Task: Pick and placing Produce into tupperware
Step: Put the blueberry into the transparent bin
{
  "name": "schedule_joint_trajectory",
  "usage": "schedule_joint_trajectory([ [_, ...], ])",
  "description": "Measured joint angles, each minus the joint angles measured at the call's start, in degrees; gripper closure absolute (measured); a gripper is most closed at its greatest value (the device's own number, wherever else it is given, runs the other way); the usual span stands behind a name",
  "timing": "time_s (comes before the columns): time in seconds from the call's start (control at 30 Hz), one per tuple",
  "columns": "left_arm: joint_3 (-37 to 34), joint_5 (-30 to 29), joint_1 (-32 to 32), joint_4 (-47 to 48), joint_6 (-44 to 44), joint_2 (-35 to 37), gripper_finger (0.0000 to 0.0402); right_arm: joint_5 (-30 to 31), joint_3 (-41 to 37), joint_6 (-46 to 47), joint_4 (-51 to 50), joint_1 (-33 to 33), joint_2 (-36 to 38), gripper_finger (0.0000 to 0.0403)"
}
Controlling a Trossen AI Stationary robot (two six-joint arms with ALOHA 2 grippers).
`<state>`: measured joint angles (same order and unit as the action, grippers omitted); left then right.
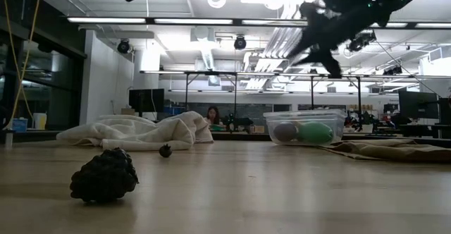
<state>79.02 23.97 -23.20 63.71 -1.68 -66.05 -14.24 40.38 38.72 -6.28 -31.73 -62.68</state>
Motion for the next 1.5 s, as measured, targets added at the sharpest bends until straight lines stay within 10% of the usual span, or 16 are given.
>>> schedule_joint_trajectory([
  [0.17, -5.1, 6.0, 0.0, -1.1, -1.2, 0.0, 0.0218, -12.6, 0.0, 6.6, 10.2, 2.9, 0.8, 0.0318],
  [0.53, -15.8, 10.6, 2.0, -8.0, -2.5, -0.1, 0.0218, -1.8, 0.0, 10.5, 12.6, 18.9, 1.1, 0.0318],
  [0.97, -22.2, -11.0, 20.0, -16.1, -13.8, -0.7, 0.0218, 9.5, 0.0, 13.3, 12.6, 27.6, 1.1, 0.0318],
  [1.5, -40.6, -19.4, 22.1, -55.0, 18.2, 3.1, 0.0252, 9.6, 0.0, 10.9, 11.9, 31.4, 1.1, 0.0318],
])
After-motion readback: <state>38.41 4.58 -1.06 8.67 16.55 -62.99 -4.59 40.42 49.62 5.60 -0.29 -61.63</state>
